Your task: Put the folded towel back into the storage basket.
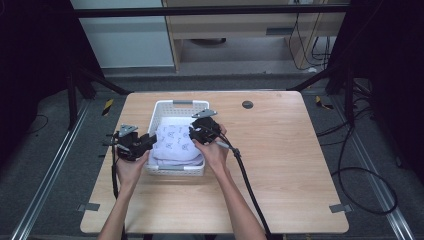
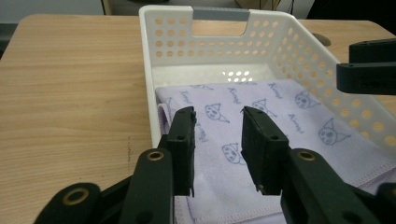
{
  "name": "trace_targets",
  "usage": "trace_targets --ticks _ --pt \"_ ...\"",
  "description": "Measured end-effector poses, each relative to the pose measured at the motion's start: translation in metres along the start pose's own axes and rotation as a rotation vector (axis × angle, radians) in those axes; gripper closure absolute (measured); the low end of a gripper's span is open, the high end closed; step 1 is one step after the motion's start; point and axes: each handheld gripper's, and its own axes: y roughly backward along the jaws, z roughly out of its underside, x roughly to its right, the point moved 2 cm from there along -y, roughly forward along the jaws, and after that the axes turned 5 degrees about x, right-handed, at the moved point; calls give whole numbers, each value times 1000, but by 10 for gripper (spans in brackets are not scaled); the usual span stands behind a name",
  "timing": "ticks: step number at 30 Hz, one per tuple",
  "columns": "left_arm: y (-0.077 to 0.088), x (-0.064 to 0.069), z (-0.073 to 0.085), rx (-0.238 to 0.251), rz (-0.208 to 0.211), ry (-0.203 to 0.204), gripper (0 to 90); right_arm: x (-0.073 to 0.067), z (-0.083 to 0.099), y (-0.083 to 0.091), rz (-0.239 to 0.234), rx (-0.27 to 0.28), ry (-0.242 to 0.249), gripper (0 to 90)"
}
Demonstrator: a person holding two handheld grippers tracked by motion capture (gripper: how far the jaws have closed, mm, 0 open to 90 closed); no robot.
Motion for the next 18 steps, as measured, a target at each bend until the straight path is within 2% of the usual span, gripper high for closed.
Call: trace_targets --ticks 4,10,12,17,18 --pt "9 0 -5 39 17 5 596 6 -1 14 -7 24 -2 386" --pt "15 3 -7 68 31 -6 527 16 -2 32 -24 35 -9 332" --pt "18 6 -8 75 36 -18 501 22 0 44 -42 41 -15 305" --pt "22 9 -8 79 39 -32 460 35 6 66 -53 59 -27 255" --pt "22 9 -7 78 39 -35 460 35 6 66 -53 59 -27 255"
